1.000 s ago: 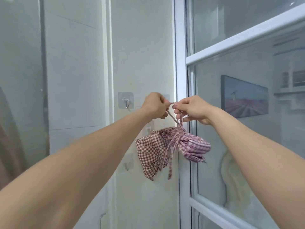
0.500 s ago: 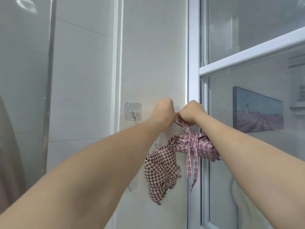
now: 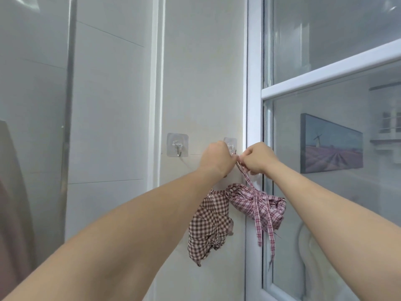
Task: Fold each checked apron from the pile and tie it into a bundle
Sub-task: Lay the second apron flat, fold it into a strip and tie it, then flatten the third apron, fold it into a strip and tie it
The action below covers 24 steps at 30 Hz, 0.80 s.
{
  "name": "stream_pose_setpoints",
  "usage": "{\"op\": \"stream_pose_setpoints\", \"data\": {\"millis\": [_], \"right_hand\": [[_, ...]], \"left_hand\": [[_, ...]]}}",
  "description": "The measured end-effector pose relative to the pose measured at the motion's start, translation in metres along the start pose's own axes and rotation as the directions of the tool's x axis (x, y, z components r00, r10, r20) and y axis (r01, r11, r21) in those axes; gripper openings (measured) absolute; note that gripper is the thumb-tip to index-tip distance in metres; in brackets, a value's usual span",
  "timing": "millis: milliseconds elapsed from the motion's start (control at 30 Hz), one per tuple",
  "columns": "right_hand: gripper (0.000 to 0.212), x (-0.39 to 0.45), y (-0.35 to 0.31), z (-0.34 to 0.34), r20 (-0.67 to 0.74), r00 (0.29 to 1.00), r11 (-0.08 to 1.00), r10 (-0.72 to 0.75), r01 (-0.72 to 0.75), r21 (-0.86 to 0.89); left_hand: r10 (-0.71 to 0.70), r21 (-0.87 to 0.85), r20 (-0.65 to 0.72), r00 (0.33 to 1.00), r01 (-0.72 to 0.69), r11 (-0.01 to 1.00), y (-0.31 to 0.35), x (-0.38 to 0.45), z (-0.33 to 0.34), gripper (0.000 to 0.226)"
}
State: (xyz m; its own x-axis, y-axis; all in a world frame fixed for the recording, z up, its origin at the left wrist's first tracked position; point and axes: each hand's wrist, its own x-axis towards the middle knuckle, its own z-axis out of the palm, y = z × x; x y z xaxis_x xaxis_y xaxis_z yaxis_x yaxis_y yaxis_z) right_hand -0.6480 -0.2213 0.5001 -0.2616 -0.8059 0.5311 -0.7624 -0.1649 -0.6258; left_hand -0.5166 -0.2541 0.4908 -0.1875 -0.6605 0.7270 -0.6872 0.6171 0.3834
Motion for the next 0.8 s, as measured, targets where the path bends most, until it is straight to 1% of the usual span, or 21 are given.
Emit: {"op": "stream_pose_setpoints", "data": {"millis": [100,133,167,267,367,433,500,533,567,633,667,700,733,800], "right_hand": [[0.018,-0.028,-0.014,0.001,-0.165,0.98,0.992,-0.112,0.101,-0.073],[0.017,-0.036,-0.018,0.001,-0.196,0.971,0.99,-0.137,0.128,-0.059],[0.016,-0.046,-0.025,0.003,-0.195,0.969,0.989,-0.15,0.148,-0.025],[0.013,-0.074,-0.041,0.011,-0.121,0.978,0.981,-0.17,0.18,0.072],[0.011,-0.105,-0.057,0.022,-0.054,0.981,0.977,-0.184,0.188,0.095],[0.012,-0.134,-0.071,0.035,0.057,0.983,0.977,-0.172,0.163,0.14],[0.013,-0.161,-0.083,0.051,0.23,0.959,0.98,-0.163,0.129,0.155],[0.012,-0.172,-0.089,0.06,0.346,0.924,0.981,-0.162,0.112,0.159],[0.011,-0.189,-0.095,0.075,0.477,0.866,0.982,-0.152,0.079,0.169],[0.011,-0.211,-0.103,0.095,0.682,0.723,0.987,-0.109,-0.005,0.163],[0.015,-0.224,-0.108,0.109,0.744,0.663,0.99,-0.078,-0.036,0.135],[0.019,-0.235,-0.112,0.123,0.781,0.622,0.994,-0.054,-0.039,0.1],[0.02,-0.249,-0.117,0.138,0.803,0.594,0.996,-0.041,-0.034,0.076],[0.016,-0.277,-0.128,0.172,0.839,0.543,0.996,-0.042,-0.039,0.075]], "left_hand": [[0.006,-0.044,-0.004,1.0,-0.006,0.999,0.001,-0.022,-0.013,0.041],[0.007,-0.06,-0.02,1.0,-0.008,0.998,0.002,-0.028,-0.017,0.043],[0.003,-0.078,-0.034,0.999,-0.005,0.997,0.0,-0.037,-0.025,0.043],[0.008,-0.145,-0.032,0.999,-0.013,0.989,-0.009,-0.064,-0.049,0.041],[0.008,-0.227,0.004,1.0,-0.007,0.974,-0.022,-0.101,-0.08,0.044],[0.001,-0.24,0.023,1.0,0.004,0.971,-0.037,-0.131,-0.101,0.043],[-0.015,-0.214,0.043,0.999,0.024,0.977,-0.054,-0.161,-0.119,0.037],[-0.026,-0.197,0.06,0.998,0.038,0.98,-0.063,-0.174,-0.128,0.03],[-0.053,-0.199,0.087,0.995,0.069,0.978,-0.077,-0.194,-0.14,0.021],[-0.104,-0.231,0.147,0.984,0.137,0.963,-0.098,-0.221,-0.157,0.008],[-0.126,-0.225,0.187,0.974,0.167,0.96,-0.111,-0.236,-0.167,0.008],[-0.146,-0.213,0.231,0.962,0.196,0.957,-0.124,-0.251,-0.176,0.009],[-0.166,-0.201,0.274,0.947,0.226,0.953,-0.136,-0.267,-0.183,0.01],[-0.214,-0.171,0.355,0.91,0.288,0.942,-0.164,-0.305,-0.197,0.013]]}}
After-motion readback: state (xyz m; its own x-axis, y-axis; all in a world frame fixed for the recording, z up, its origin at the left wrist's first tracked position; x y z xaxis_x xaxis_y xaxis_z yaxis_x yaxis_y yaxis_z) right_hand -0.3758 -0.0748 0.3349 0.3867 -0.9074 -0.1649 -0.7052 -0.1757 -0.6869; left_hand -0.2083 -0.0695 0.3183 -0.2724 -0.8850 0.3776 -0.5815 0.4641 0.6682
